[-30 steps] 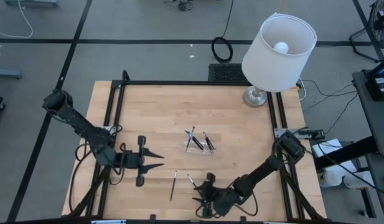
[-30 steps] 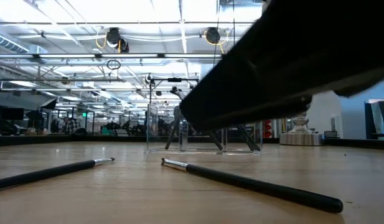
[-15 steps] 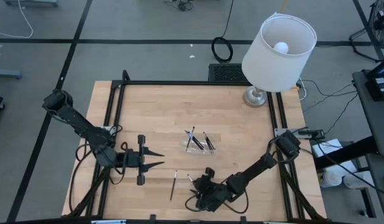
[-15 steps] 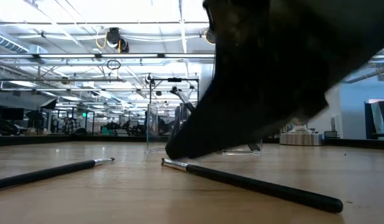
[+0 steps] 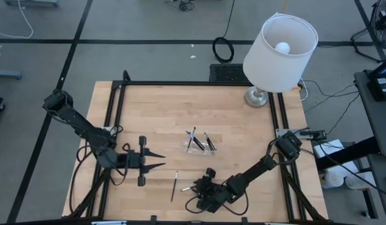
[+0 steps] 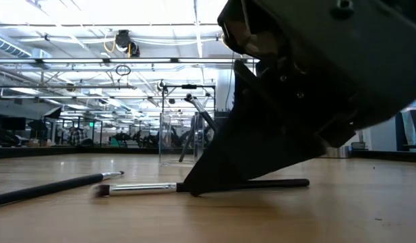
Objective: Put items in baskets/containers
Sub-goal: Put the eyeshadow brush in the transparent organizer
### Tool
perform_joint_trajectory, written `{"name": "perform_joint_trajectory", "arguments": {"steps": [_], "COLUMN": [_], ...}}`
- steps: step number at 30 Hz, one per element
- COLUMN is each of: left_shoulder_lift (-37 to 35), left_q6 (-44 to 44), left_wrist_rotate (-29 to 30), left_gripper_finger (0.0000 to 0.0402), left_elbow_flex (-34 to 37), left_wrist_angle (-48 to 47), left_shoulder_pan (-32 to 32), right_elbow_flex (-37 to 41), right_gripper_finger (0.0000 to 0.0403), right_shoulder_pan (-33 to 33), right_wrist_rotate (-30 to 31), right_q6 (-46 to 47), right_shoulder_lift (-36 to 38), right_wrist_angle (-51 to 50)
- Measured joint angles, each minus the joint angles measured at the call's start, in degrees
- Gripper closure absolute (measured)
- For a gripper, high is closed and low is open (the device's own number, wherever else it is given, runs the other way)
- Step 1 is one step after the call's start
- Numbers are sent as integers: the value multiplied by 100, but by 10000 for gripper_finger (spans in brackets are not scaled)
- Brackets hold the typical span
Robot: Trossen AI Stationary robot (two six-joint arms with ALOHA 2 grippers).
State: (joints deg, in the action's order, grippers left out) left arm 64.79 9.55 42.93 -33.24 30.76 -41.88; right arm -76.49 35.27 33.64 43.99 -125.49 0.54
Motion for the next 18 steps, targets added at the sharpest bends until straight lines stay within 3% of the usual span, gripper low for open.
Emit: {"name": "perform_joint_trajectory", "arguments": {"steps": [7,15,18], "left_shoulder_lift": [0,0,0], "left_q6": [-286,-638,-962], "left_wrist_rotate": [-97,-100,-102], "left_gripper_finger": [286,286,286], "left_elbow_flex": [0,0,0], "left_wrist_angle": [-275,-618,-825], "left_shoulder_pan": [15,15,15], "right_elbow_flex": [9,20,23], "right_gripper_finger": [306,387,395], "right_shoulder_pan": [-34,-270,-359], "right_wrist_rotate": [-139,-888,-1129], "right_q6": [-267,-349,-421], "right_shoulder_lift": [-2,-2,4], "right_wrist_angle": [-105,-258,-275]}}
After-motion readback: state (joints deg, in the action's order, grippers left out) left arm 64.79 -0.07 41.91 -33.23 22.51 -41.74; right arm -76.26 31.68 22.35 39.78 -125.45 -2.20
